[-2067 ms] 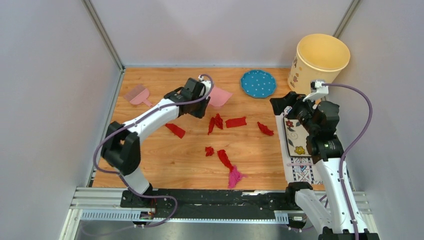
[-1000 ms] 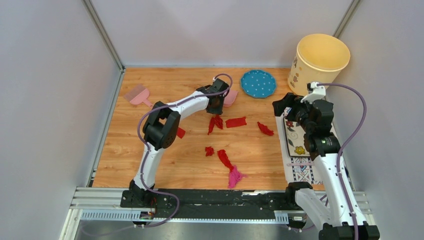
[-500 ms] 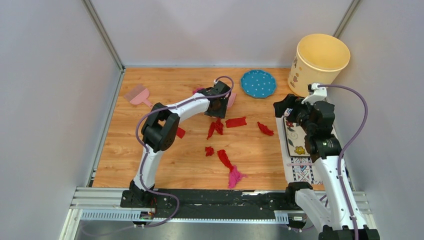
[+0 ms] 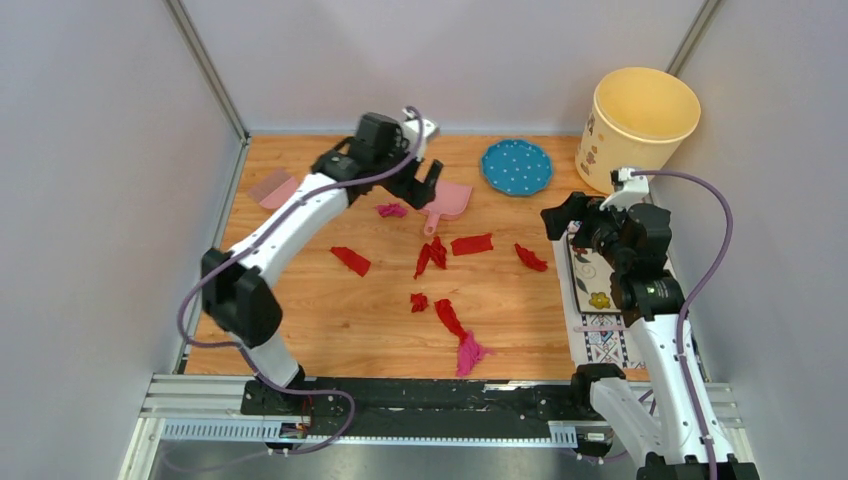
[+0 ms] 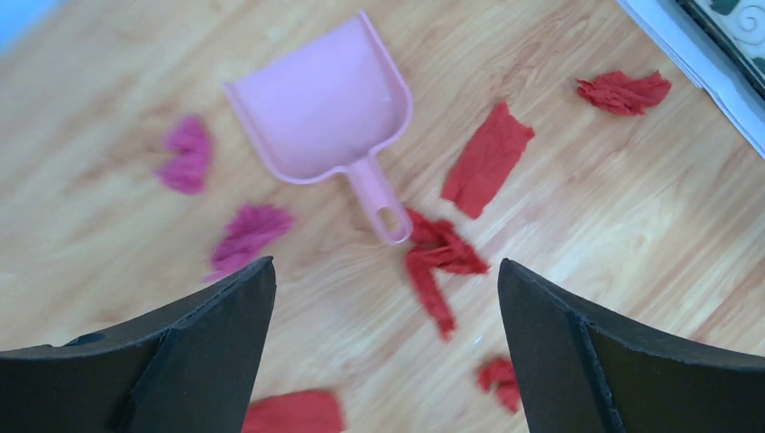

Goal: Sweep away the paper scraps from the table

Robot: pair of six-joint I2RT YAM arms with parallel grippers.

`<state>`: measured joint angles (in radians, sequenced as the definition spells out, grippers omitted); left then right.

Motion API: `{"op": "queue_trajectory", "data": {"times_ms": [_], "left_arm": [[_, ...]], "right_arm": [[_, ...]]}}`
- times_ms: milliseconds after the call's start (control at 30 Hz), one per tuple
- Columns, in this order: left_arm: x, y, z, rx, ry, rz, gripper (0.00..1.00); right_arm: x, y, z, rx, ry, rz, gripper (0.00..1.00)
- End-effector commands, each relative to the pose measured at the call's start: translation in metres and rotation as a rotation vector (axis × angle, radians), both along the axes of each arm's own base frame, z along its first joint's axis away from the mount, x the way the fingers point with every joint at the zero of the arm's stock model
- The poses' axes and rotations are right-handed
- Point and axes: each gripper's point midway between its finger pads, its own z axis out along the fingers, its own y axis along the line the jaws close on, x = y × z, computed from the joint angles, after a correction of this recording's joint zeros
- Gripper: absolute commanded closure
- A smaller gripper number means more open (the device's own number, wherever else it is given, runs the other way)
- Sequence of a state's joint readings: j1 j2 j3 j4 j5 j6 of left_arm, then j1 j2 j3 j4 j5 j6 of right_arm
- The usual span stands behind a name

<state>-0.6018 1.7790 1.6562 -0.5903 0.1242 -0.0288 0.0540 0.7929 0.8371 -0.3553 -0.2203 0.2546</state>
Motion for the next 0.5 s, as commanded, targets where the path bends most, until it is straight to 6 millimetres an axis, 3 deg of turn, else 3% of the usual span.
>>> {"op": "queue_trajectory", "data": {"times_ms": [0,33,100,167,200,267,400,467], "left_arm": [[-0.017,0.069,0.048,0.048,-0.174,-0.341,0.01],[-0.026,0.086,0.04,0.089,-0.137,-0.372,0.01],[-0.024,0.126,0.037,0.173,-0.197,-0.451,0.01],[-0.037,0.15,0.015,0.178,-0.155,-0.52,0.01],[-0.032,0.175,0.007,0.221,-0.186,-0.549,0.01],[-0.037,0.203,-0.017,0.233,-0.143,-0.558,0.02],[-0.018,0.236,-0.057,0.31,-0.133,-0.579,0.04],[-0.008,0.247,-0.066,0.347,-0.134,-0.579,0.01]], "right_arm": [[-0.009,0.02,0.027,0.004,-0.102,0.129,0.09],[-0.012,0.024,0.027,0.006,-0.109,0.162,0.09],[-0.013,0.028,0.025,0.005,-0.114,0.189,0.1],[-0.014,0.033,0.024,0.005,-0.112,0.219,0.09],[-0.014,0.034,0.023,0.003,-0.112,0.23,0.1],[-0.015,0.038,0.024,0.006,-0.116,0.252,0.09],[-0.018,0.04,0.023,-0.001,-0.125,0.27,0.1],[-0.019,0.039,0.022,-0.006,-0.132,0.272,0.1]]}}
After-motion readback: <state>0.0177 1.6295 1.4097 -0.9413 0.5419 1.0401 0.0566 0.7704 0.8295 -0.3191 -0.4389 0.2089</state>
